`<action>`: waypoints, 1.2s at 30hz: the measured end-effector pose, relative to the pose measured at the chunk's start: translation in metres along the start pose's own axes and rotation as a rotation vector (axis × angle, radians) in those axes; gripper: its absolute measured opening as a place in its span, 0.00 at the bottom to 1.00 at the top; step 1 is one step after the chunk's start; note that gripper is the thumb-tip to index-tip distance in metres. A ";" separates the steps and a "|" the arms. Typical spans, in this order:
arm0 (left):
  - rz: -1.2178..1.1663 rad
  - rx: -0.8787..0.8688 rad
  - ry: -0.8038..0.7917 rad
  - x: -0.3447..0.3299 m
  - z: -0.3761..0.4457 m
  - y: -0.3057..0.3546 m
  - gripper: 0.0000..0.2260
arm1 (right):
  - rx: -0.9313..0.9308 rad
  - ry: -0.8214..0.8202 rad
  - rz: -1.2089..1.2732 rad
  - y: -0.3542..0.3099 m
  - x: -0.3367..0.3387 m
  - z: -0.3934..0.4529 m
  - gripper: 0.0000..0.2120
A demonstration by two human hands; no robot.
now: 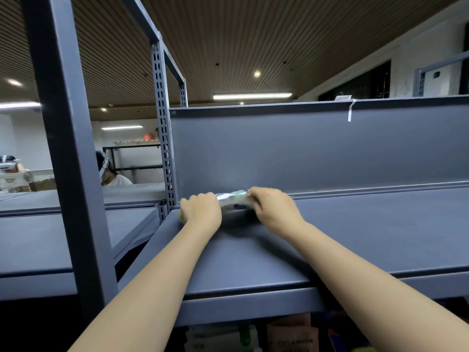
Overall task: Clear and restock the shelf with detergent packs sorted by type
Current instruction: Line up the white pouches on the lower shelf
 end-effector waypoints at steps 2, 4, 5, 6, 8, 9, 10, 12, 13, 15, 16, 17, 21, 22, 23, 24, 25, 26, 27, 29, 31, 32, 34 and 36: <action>-0.041 0.047 0.042 0.013 -0.002 -0.002 0.11 | -0.104 0.250 0.050 0.010 0.028 -0.010 0.07; -0.087 0.058 0.100 0.024 -0.009 0.000 0.12 | -0.187 0.446 0.161 0.017 0.048 -0.023 0.07; -0.102 0.051 0.127 0.029 -0.013 0.002 0.12 | -0.222 0.519 0.217 0.020 0.054 -0.027 0.07; -0.112 0.039 0.144 0.033 -0.017 0.005 0.12 | -0.259 0.580 0.268 0.023 0.059 -0.030 0.07; -0.154 0.017 0.179 0.041 -0.028 0.009 0.10 | -0.338 0.663 0.352 0.031 0.065 -0.039 0.08; -0.189 0.009 0.206 0.045 -0.034 0.010 0.10 | -0.378 0.685 0.396 0.036 0.065 -0.042 0.08; -0.220 -0.002 0.236 0.049 -0.040 0.012 0.10 | -0.414 0.693 0.450 0.041 0.065 -0.044 0.08; -0.259 -0.054 0.306 0.057 -0.053 0.017 0.09 | -0.440 0.683 0.595 0.046 0.058 -0.046 0.08; -0.284 -0.082 0.335 0.059 -0.059 0.019 0.09 | -0.429 0.671 0.677 0.047 0.054 -0.046 0.08; -0.392 -0.135 0.362 0.058 -0.067 0.024 0.07 | -0.390 0.646 0.825 0.043 0.049 -0.045 0.09; -0.467 -0.167 0.357 0.057 -0.069 0.025 0.07 | -0.373 0.624 0.872 0.039 0.048 -0.044 0.08; -0.542 -0.206 0.349 0.057 -0.072 0.026 0.07 | -0.355 0.595 0.906 0.036 0.046 -0.043 0.07; -0.651 -0.296 0.352 0.056 -0.076 0.026 0.12 | -0.336 0.472 1.058 0.029 0.037 -0.037 0.02; -0.672 -0.224 0.426 0.059 -0.076 0.017 0.12 | -0.337 0.459 1.069 0.028 0.035 -0.037 0.03; -0.712 -0.125 0.540 0.064 -0.077 0.004 0.10 | -0.339 0.455 1.075 0.028 0.034 -0.036 0.03; -0.746 -0.016 0.654 0.066 -0.077 -0.010 0.06 | -0.347 0.458 1.079 0.028 0.035 -0.037 0.03; -0.777 0.088 0.727 0.065 -0.077 -0.022 0.06 | -0.360 0.462 1.083 0.029 0.035 -0.037 0.04; -0.813 0.183 0.736 0.061 -0.075 -0.034 0.10 | -0.380 0.460 1.088 0.029 0.034 -0.038 0.05; -0.859 0.255 0.686 0.054 -0.070 -0.042 0.14 | -0.399 0.448 1.102 0.030 0.033 -0.038 0.04; -0.984 0.341 0.470 0.038 -0.059 -0.050 0.20 | -0.445 0.377 1.135 0.030 0.028 -0.038 0.02; -1.153 0.387 0.240 0.023 -0.054 -0.049 0.22 | -0.509 0.283 1.164 0.029 0.023 -0.039 0.03; -1.239 0.425 0.166 0.018 -0.054 -0.050 0.20 | -0.538 0.243 1.167 0.029 0.022 -0.039 0.04; -1.369 0.505 0.094 0.015 -0.055 -0.055 0.17 | -0.587 0.205 1.139 0.029 0.022 -0.041 0.05; -1.436 0.519 0.017 0.017 -0.059 -0.055 0.14 | -0.604 0.247 1.100 0.031 0.024 -0.044 0.08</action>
Point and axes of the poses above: each hand's wrist, its own z-axis towards the middle knuckle, its own x-axis out of the back of the hand, y = z × x, the point moved 6 cm from there along z, towards the middle knuckle, and after that the axes turned 3 degrees about x, right-handed, at the moved point
